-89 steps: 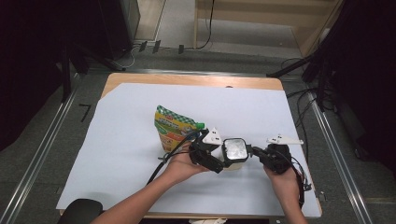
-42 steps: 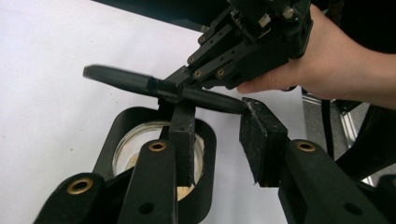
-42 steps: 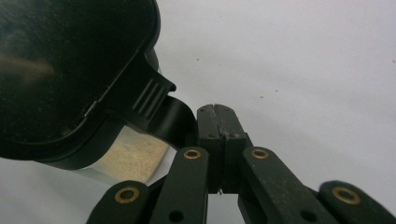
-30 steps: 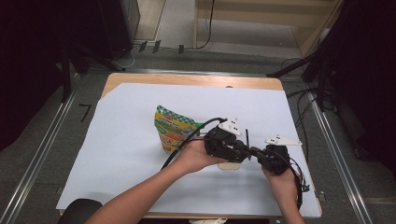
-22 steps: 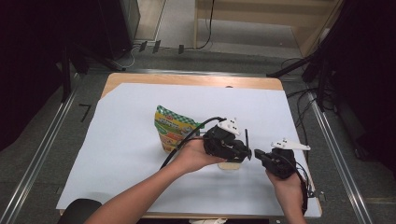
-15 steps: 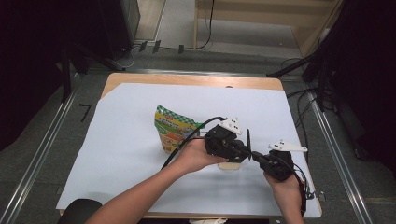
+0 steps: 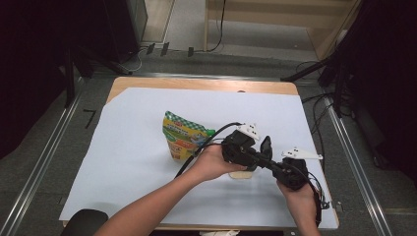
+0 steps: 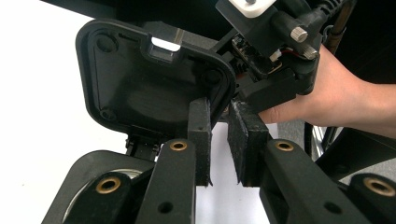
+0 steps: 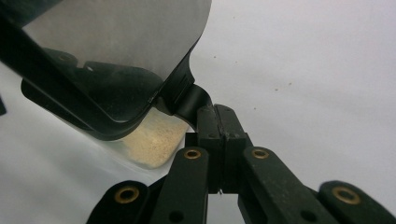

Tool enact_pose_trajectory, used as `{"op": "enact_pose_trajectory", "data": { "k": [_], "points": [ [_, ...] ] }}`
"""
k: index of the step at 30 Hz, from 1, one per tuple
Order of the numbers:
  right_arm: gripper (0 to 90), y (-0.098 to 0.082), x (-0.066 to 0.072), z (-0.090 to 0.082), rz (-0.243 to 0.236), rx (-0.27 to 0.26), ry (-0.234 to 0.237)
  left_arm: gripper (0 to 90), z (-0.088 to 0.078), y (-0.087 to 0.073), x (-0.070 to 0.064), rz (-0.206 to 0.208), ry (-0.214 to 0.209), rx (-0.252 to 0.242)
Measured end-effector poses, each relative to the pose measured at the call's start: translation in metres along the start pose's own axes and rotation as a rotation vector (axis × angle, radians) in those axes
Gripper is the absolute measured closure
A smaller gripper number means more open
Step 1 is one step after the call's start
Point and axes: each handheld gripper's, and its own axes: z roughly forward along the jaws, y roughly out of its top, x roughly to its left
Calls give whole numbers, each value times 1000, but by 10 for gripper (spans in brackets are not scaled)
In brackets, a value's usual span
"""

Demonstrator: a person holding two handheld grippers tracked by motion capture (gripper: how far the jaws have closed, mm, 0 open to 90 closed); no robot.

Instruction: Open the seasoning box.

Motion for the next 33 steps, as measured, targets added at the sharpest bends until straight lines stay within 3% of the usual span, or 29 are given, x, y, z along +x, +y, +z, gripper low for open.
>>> {"op": "enact_pose_trajectory", "data": {
  "k": [7, 13, 19, 25, 33],
  "points": [
    [900, 1, 0, -11, -1, -13, -1, 731, -17, -7, 4, -16, 15, -5],
    [900, -12, 8, -23, -12, -5, 26, 668, -30, -16, 3, -21, 12, -6],
    [900, -16, 26, -28, -53, -14, 77, 611, -41, -26, 1, -46, 2, 1],
    [900, -17, 44, -28, -98, -12, 155, 562, -57, -39, -1, -49, 29, -4],
    [834, -13, 71, -16, -157, -2, 209, 539, -78, -56, 3, -71, 52, -4]
  ]
}}
